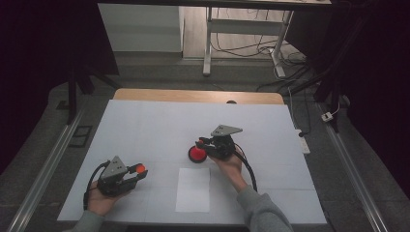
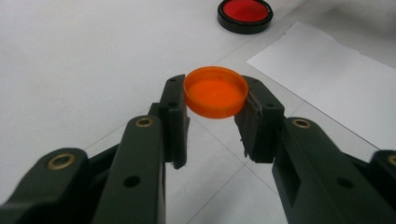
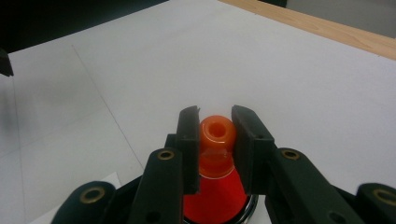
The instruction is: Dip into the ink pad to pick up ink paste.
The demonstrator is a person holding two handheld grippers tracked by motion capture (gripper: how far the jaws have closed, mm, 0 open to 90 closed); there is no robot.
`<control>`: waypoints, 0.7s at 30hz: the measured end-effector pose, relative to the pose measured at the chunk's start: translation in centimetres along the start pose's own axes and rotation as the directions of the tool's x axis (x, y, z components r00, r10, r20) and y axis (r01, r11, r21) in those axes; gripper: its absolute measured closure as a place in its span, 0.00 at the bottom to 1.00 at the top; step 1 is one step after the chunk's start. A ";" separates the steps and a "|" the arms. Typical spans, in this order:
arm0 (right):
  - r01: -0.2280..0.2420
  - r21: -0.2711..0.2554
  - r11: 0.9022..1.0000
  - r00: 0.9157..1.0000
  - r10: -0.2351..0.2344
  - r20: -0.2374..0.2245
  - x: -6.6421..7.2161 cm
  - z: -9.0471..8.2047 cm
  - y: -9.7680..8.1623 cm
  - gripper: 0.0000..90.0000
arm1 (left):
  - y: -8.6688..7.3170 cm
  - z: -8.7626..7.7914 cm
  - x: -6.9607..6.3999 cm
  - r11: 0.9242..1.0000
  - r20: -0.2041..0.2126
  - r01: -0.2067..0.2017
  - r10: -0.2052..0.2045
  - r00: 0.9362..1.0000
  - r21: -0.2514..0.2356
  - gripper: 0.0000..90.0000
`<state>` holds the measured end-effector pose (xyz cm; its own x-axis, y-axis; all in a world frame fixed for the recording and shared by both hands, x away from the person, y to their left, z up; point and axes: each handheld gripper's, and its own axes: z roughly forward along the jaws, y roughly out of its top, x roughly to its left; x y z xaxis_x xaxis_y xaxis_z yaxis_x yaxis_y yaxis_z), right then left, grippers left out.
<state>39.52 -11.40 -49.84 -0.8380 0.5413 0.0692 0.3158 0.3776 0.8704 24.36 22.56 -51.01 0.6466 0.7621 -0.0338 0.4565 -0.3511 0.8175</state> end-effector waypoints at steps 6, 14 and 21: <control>0.001 0.008 1.000 1.000 -0.001 0.004 -0.1 0.3 0.0 0.80 | 0.0 0.0 -0.1 1.000 0.001 -0.002 0.002 1.000 0.002 0.72; 0.002 0.018 1.000 1.000 -0.002 0.003 -0.1 0.8 -0.3 0.80 | 0.0 0.0 0.0 1.000 0.001 -0.003 0.003 1.000 0.002 0.72; 0.000 0.037 0.999 1.000 0.000 0.002 -0.1 1.5 -0.6 0.80 | 0.0 0.0 0.0 1.000 0.003 -0.004 0.004 1.000 0.002 0.72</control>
<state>40.07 -10.57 -51.13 -0.8368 0.5432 0.0684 0.3325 0.4049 0.8517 24.32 22.57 -51.04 0.6506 0.7588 -0.0320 0.4552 -0.3558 0.8162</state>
